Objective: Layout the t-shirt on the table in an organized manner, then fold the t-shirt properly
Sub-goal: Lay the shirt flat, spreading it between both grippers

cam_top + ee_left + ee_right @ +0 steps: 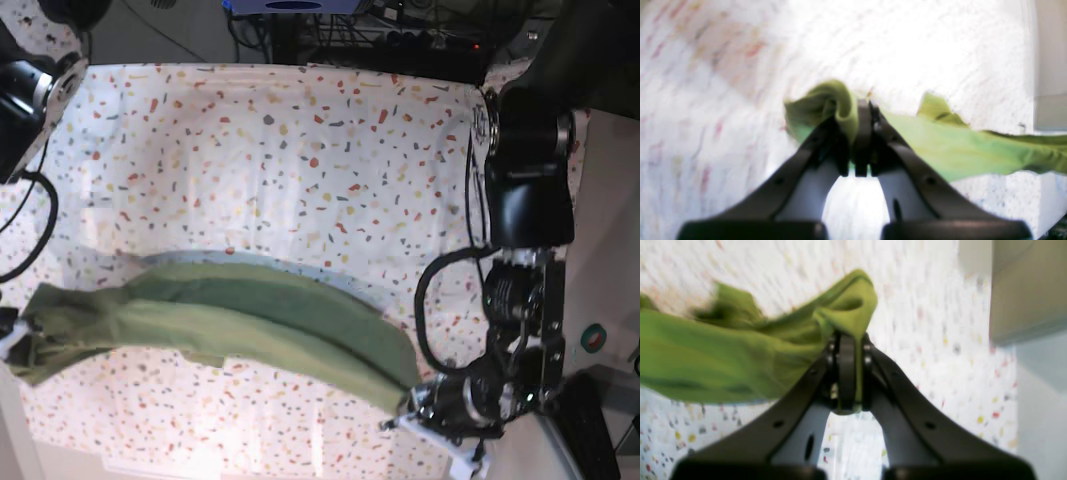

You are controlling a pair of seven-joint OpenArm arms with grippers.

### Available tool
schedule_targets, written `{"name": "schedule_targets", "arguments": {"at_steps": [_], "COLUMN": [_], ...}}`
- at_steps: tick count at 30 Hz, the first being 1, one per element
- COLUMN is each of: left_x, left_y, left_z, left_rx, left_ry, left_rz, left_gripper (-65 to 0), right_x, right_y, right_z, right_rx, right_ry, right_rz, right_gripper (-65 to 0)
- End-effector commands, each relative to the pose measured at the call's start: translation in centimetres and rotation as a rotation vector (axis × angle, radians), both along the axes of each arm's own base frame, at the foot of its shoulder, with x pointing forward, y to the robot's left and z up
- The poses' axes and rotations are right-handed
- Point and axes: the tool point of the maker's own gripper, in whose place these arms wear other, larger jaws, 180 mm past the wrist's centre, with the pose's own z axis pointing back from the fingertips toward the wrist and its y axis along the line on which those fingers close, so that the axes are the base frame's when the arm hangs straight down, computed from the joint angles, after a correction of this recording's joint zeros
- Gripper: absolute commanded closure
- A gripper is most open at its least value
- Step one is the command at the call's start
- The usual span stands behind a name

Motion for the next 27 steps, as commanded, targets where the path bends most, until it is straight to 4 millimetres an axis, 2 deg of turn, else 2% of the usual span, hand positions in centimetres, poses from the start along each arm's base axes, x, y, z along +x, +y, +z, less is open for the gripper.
{"name": "schedule_targets", "arguments": {"at_steps": [1,2,5,8,11,12,14,16,17,19,23,25,27], "left_x": [2.9,4.2,7.7,9.7,9.8,9.5,8.4,6.9,5.9,3.0,-3.4,-6.7,-9.5], "left_y": [-0.3,-0.6,-2.1,-3.5,-4.4,-4.5,-4.6,-4.7,-4.7,-3.8,-1.9,-1.0,-0.7], "left_z": [4.3,5.5,9.3,13.1,14.8,14.6,12.1,8.7,6.5,1.2,-7.7,-11.5,-14.3], "left_rx": [-0.007,-0.002,-0.021,-0.047,-0.057,-0.057,-0.057,-0.050,-0.045,-0.033,0.002,0.017,0.020], "left_ry": [-0.120,-0.147,-0.216,-0.266,-0.303,-0.306,-0.276,-0.228,-0.194,-0.083,0.090,0.173,0.235], "left_rz": [0.010,0.009,0.014,0.006,-0.009,-0.011,-0.014,-0.021,-0.022,-0.018,-0.003,0.005,0.010], "left_gripper": [0.0,0.0,0.0,0.0,0.0,0.0,0.0,0.0,0.0,0.0,0.0,0.0,0.0], "right_x": [1.9,2.6,4.7,5.6,5.0,4.7,3.3,1.8,1.0,-0.7,-5.6,-7.6,-9.5], "right_y": [-1.7,-2.2,-4.0,-5.5,-6.5,-6.5,-6.5,-6.3,-5.9,-4.5,-1.9,-0.4,0.5], "right_z": [3.9,5.0,10.5,15.1,16.6,16.6,14.2,11.1,8.9,4.5,-3.8,-6.6,-8.7], "right_rx": [-0.025,-0.026,-0.055,-0.085,-0.118,-0.127,-0.146,-0.158,-0.151,-0.122,-0.061,-0.030,-0.009], "right_ry": [-0.097,-0.119,-0.221,-0.304,-0.311,-0.300,-0.225,-0.150,-0.105,-0.015,0.153,0.182,0.208], "right_rz": [-0.022,-0.028,-0.048,-0.071,-0.088,-0.091,-0.090,-0.083,-0.074,-0.054,-0.023,-0.008,-0.004], "right_gripper": [0.0,0.0,0.0,0.0,0.0,0.0,0.0,0.0,0.0,0.0,0.0,0.0,0.0]}}
